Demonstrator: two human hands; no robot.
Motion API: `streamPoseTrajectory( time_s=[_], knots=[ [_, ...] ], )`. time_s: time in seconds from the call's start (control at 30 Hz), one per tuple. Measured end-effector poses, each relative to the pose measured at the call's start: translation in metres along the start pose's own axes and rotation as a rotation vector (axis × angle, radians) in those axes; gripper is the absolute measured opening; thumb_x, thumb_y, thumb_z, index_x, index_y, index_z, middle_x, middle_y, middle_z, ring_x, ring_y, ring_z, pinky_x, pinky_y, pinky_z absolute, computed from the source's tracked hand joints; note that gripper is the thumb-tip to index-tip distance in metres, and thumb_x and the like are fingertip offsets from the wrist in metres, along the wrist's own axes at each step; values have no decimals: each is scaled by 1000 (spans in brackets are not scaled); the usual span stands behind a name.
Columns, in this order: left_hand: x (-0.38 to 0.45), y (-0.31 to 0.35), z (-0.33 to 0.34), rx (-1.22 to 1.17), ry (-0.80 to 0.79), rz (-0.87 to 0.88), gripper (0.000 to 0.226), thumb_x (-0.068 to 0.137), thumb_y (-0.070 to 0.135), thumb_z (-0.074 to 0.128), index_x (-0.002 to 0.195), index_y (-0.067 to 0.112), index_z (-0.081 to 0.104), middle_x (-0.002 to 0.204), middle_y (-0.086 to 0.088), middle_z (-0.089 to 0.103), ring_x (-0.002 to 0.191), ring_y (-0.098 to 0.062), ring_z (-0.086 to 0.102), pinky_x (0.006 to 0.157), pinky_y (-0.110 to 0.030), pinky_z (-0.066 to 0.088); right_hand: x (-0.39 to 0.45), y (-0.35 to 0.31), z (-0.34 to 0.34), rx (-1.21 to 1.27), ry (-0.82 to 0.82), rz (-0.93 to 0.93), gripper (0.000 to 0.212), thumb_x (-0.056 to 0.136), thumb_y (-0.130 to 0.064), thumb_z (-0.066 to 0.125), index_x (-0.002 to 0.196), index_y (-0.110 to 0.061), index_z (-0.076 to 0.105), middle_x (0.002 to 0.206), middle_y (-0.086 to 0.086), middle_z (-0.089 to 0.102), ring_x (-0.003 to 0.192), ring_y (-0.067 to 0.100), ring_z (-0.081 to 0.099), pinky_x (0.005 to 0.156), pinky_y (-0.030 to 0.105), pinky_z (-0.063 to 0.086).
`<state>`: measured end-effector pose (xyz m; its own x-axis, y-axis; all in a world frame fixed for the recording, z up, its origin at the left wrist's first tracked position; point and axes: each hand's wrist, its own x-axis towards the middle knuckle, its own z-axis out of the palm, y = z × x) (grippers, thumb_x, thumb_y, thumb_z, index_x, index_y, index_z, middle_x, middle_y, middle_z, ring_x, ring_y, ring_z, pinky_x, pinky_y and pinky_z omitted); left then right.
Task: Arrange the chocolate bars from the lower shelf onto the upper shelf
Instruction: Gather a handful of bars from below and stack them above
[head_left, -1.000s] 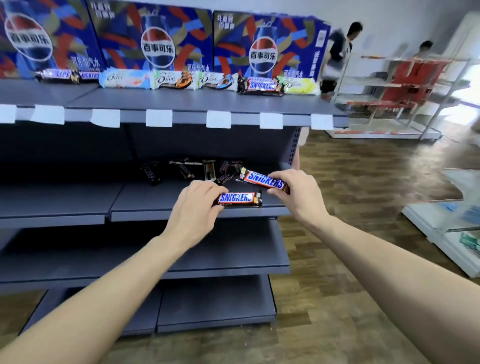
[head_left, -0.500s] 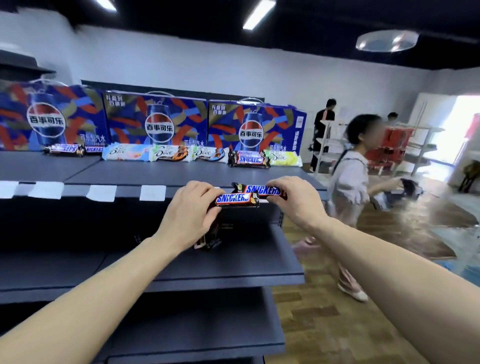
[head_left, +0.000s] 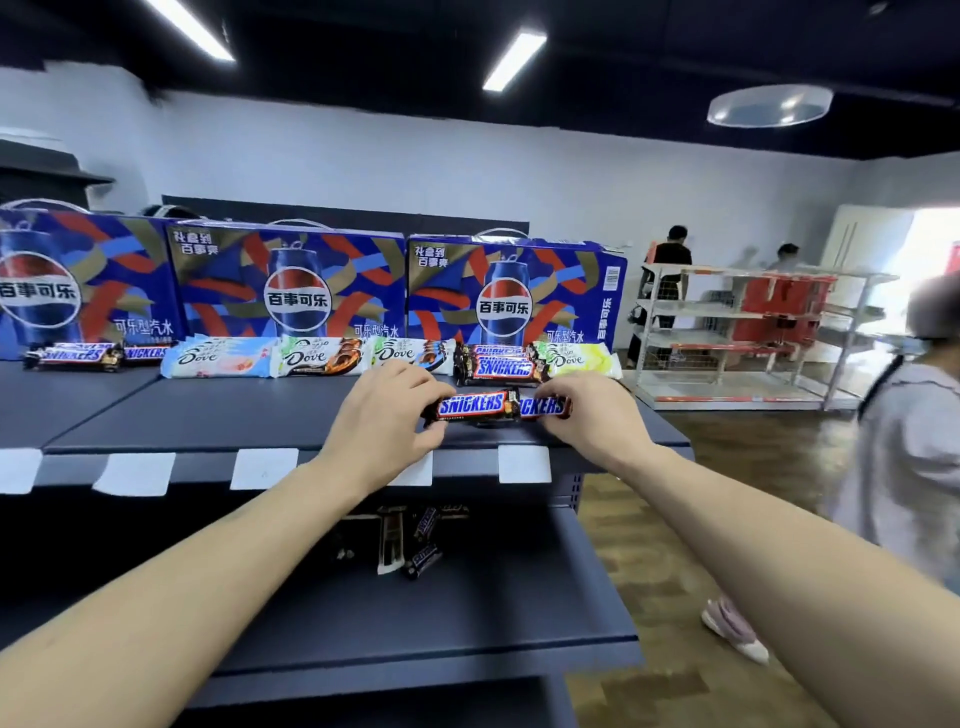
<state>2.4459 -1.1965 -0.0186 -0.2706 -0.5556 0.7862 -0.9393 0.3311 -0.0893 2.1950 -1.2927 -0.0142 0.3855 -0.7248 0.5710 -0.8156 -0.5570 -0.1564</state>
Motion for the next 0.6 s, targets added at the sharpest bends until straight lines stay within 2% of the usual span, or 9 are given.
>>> streamPoseTrajectory(
  time_s=[0.2, 0.37, 0.47, 0.6],
  knots=[
    [21, -15, 27, 32, -96, -91, 33, 76, 21, 78, 108, 20, 69, 98, 4, 66, 97, -23, 56, 84, -36, 45, 41, 22, 26, 62, -63, 2, 29, 79, -33, 78, 107, -30, 71, 109, -8, 69, 103, 16, 60, 79, 31, 48],
    [34, -23, 46, 58, -165, -166, 35, 81, 29, 74, 115, 25, 66, 106, 8, 63, 106, -18, 51, 92, -32, 40, 70, 34, 45, 90, -71, -13, 27, 81, -36, 76, 107, -30, 72, 110, -8, 68, 103, 15, 60, 81, 29, 47],
    [40, -22, 54, 66, -177, -194, 35, 79, 30, 76, 113, 25, 68, 103, 8, 65, 103, -18, 51, 90, -33, 42, 80, 40, 53, 58, -43, -49, 27, 81, -37, 75, 107, -30, 72, 108, -7, 67, 102, 16, 59, 78, 29, 44],
    [45, -21, 61, 78, -198, -210, 34, 78, 30, 77, 111, 25, 69, 100, 6, 66, 100, -19, 53, 88, -33, 43, 89, 45, 61, 55, -12, -82, 28, 80, -38, 75, 106, -29, 71, 105, -4, 64, 101, 18, 57, 79, 32, 48]
  ],
)
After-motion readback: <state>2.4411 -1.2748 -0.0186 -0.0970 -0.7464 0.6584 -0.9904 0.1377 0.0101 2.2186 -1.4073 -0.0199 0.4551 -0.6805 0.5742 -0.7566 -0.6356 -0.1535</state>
